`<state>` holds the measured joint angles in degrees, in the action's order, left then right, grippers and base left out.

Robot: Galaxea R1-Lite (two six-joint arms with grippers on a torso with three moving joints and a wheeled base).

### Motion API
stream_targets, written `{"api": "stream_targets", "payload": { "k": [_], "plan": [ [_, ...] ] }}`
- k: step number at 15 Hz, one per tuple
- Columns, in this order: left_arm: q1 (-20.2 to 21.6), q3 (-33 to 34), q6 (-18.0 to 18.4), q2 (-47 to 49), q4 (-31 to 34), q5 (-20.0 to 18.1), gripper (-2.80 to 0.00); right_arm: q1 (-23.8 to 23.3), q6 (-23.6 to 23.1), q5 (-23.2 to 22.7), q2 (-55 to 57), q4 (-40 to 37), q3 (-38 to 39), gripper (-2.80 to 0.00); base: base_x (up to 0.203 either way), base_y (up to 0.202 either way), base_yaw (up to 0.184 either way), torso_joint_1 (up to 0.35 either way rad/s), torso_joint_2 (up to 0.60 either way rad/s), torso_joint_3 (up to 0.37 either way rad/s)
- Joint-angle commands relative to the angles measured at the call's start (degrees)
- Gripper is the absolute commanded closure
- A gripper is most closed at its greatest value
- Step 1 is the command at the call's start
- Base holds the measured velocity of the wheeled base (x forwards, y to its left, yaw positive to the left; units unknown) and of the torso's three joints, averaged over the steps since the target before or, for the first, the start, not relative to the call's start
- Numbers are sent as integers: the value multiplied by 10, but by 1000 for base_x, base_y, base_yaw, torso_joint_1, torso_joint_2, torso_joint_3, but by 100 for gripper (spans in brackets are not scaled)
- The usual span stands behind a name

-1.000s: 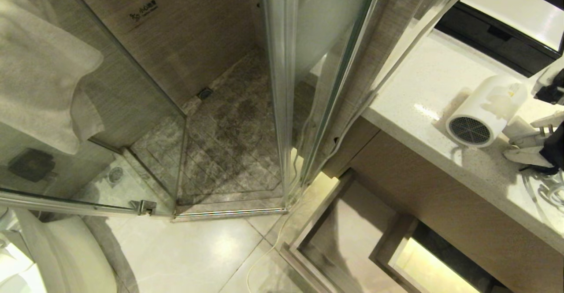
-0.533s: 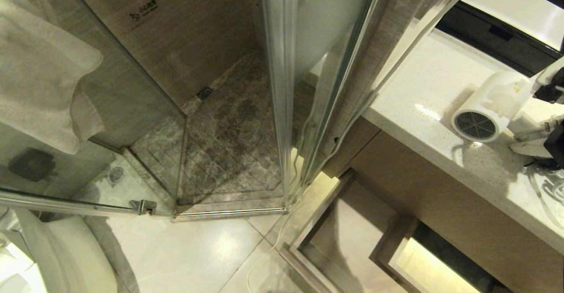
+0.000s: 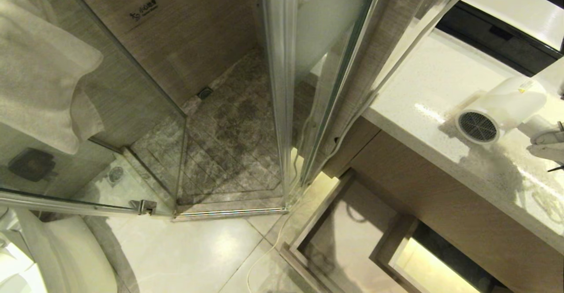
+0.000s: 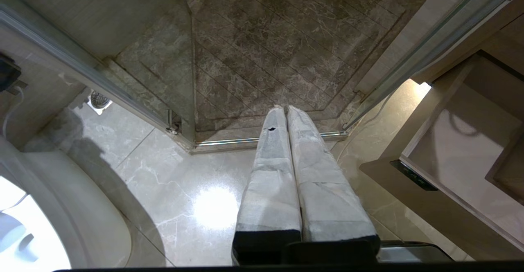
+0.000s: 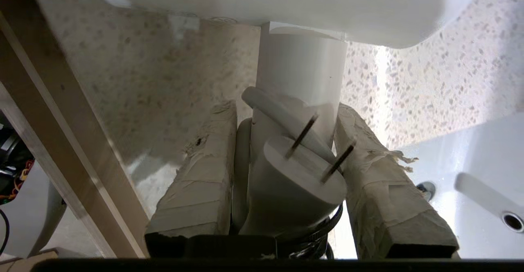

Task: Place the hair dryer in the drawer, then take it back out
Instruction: Pick up the hairdryer

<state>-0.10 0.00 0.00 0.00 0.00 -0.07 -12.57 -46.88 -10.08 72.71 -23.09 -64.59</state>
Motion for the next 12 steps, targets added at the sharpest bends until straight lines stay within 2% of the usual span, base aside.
{"api": "stream_targets", "payload": {
  "k": [1,5,12],
  "plan": [
    [0,1,0,0,0,0,0,0,-2,0,-48,1,25,0,0,0,0,0,0,0],
    [0,1,0,0,0,0,0,0,28,0,-94,2,57,0,0,0,0,0,0,0],
    [0,1,0,0,0,0,0,1,29,-1,-151,3,92,0,0,0,0,0,0,0]
  ]
}}
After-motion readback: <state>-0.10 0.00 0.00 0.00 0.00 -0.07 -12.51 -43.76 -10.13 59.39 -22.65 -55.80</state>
